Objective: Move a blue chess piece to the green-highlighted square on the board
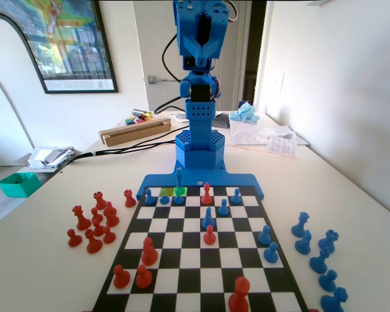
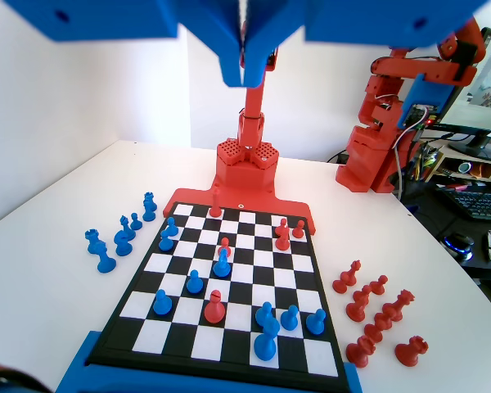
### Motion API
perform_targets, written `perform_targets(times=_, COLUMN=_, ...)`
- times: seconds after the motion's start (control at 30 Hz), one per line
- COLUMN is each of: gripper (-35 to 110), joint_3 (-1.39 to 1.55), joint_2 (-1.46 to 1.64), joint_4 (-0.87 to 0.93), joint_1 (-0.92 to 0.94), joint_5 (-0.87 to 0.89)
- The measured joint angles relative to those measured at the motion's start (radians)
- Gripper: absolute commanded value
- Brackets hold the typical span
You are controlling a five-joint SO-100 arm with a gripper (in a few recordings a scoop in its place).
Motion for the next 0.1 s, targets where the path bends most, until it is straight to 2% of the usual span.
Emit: perform_targets(times=0.1, gripper=2, joint_3=0.0, joint_2=0.0, joint_4=0.0, joint_1=0.0, joint_5=0.0)
